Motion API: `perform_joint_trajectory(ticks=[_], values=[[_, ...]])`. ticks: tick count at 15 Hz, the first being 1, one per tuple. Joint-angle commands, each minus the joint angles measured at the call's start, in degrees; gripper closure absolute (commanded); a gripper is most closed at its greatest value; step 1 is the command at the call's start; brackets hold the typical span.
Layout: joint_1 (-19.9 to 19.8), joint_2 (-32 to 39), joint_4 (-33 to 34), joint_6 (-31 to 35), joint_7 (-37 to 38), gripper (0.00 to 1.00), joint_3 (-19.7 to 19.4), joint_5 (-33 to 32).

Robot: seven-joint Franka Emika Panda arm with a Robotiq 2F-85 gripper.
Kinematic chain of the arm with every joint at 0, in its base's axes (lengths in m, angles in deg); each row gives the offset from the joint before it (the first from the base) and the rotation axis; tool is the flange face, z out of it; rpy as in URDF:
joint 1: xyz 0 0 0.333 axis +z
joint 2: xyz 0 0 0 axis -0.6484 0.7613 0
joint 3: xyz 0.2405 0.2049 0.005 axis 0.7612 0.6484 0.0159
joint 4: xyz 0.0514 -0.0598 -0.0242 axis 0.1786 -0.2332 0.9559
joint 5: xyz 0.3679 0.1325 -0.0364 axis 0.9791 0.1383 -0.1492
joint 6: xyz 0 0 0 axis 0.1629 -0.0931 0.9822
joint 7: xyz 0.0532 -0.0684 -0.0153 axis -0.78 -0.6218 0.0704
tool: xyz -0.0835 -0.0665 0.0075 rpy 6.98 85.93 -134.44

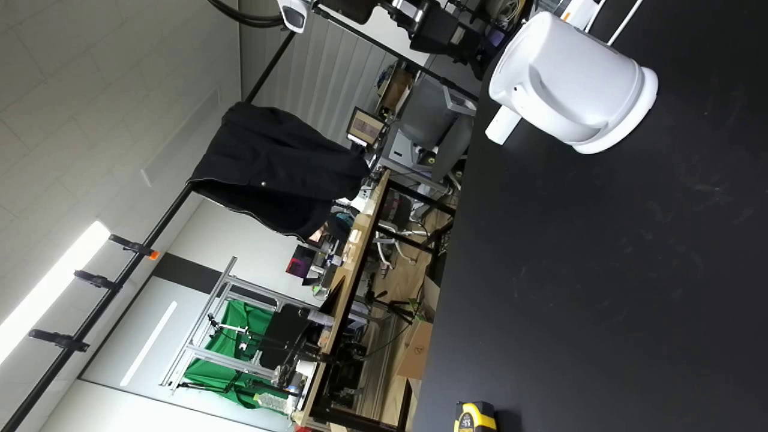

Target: Turn on the electric kettle

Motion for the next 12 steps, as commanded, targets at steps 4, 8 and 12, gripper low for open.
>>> perform_joint_trajectory(ticks=[4, 8, 12], values=[[0.91, 4.76, 2.10, 1.53, 1.19, 1.00, -1.14, -2.18], [1.19, 6.24, 1.74, 4.89, 1.41, 1.00, -1.41, -2.85], [1.32, 7.60, 1.79, 6.49, 1.29, 1.00, -1.90, -4.55]])
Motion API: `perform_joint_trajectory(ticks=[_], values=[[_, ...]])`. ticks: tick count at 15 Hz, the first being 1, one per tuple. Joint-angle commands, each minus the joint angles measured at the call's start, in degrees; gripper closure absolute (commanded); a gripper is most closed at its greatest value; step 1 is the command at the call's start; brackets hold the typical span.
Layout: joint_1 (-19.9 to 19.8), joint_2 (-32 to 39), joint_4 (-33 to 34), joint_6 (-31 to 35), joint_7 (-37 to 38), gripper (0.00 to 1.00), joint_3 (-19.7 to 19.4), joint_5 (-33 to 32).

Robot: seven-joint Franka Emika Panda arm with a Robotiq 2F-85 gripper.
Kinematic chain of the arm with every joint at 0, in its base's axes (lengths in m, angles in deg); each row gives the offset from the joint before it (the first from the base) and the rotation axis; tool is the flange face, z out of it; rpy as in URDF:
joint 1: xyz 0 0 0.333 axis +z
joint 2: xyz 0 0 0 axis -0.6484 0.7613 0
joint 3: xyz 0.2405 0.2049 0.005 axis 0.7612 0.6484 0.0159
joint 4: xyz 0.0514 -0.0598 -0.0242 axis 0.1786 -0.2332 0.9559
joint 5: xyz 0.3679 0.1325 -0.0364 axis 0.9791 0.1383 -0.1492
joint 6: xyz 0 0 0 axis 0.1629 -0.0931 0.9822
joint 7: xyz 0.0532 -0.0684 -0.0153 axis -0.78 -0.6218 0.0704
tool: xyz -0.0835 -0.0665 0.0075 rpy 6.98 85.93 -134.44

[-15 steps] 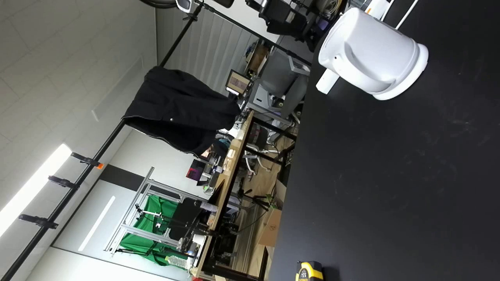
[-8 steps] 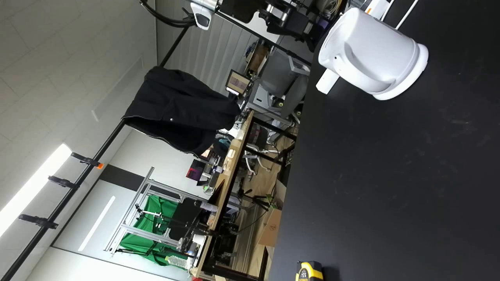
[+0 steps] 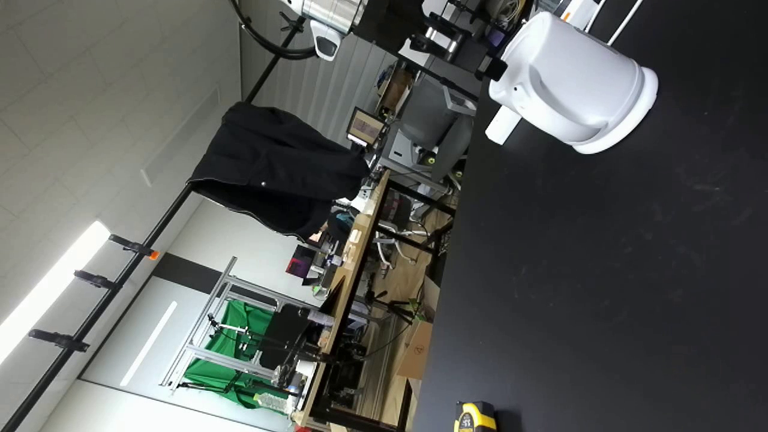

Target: Turn on the electric kettle

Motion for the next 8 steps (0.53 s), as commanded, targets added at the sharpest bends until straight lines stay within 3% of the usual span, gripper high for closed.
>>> perform_joint_trajectory(ticks=[1, 8], values=[[1.08, 1.61, 1.01, 1.30, 1.06, 1.00, -1.52, -2.26], [1.57, 3.88, 1.04, 4.32, 1.37, 1.00, -2.82, -3.78]])
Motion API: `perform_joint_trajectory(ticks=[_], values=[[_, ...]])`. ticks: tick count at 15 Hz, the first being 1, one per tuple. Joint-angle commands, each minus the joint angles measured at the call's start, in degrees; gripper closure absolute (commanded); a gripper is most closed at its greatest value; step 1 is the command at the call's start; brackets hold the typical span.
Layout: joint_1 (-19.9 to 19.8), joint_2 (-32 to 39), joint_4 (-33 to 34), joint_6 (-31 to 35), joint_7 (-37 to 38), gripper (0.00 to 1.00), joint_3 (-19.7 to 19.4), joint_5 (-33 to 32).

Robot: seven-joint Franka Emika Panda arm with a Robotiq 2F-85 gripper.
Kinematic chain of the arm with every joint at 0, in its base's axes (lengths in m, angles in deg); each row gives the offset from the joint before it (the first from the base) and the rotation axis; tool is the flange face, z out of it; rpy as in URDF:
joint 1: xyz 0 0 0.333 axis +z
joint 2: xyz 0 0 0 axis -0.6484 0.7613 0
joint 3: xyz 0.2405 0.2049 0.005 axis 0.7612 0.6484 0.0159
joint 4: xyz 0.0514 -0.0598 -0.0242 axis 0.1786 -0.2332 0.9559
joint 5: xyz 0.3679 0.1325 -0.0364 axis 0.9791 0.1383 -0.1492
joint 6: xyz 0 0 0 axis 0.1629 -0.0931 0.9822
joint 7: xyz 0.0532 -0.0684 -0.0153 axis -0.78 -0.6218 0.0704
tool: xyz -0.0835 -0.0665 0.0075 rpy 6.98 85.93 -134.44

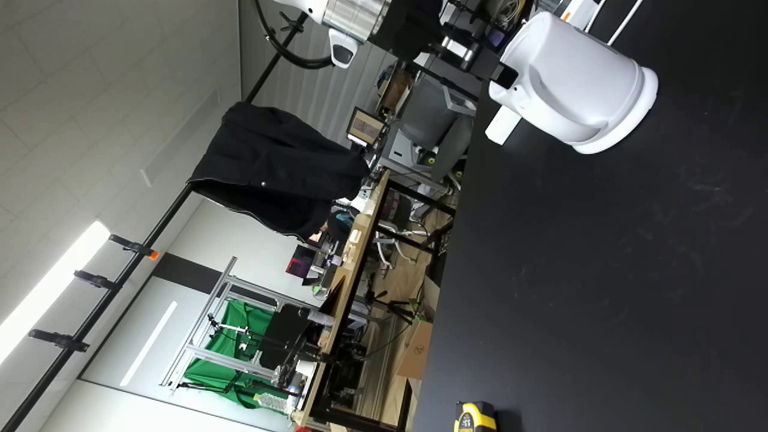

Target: Turn on the electric kettle

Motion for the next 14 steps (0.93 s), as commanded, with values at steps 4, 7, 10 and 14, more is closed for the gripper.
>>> perform_joint_trajectory(ticks=[4, 7, 10, 14], values=[[1.74, 1.73, 0.99, 2.46, 1.66, 1.00, -1.96, -2.73], [2.20, 1.94, 1.04, 2.67, 1.60, 1.00, -2.35, -2.97], [2.34, 2.25, 1.18, 2.49, 1.85, 1.00, -2.78, -3.98], [2.13, 2.85, 1.58, 1.40, 1.79, 1.00, -3.63, -4.06]])
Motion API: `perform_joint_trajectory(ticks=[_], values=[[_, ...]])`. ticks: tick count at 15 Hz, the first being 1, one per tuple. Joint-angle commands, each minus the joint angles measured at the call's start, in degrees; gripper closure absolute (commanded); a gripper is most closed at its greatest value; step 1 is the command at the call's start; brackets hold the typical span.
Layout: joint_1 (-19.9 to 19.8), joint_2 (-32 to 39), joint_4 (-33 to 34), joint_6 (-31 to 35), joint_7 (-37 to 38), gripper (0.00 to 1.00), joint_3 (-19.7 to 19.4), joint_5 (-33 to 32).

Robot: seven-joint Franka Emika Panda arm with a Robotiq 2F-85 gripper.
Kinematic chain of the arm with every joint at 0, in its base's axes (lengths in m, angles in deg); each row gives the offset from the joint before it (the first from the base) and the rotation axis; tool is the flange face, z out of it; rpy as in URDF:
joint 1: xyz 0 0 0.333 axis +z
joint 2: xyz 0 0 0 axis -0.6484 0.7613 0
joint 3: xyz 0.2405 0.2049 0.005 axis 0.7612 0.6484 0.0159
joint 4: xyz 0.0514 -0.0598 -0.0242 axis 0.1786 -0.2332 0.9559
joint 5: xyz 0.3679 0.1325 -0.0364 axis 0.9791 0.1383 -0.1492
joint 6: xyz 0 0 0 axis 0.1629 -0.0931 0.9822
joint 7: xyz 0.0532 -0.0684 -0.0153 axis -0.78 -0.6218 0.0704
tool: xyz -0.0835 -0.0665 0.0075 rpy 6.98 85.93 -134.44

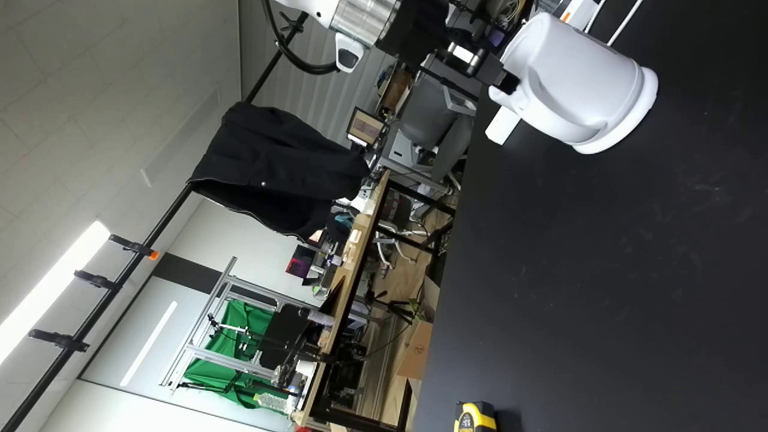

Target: Turn on the electric kettle

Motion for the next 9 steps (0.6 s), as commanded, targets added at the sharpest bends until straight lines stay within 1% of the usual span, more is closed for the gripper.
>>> perform_joint_trajectory(ticks=[1, 7, 9], values=[[0.49, 1.82, 1.63, -1.28, 1.81, 1.00, -1.83, -2.04], [0.24, 2.31, 2.30, -2.07, 1.42, 1.00, -2.51, -1.54], [-0.19, 2.58, 2.20, -1.08, 0.33, 1.00, -1.90, 0.56]])
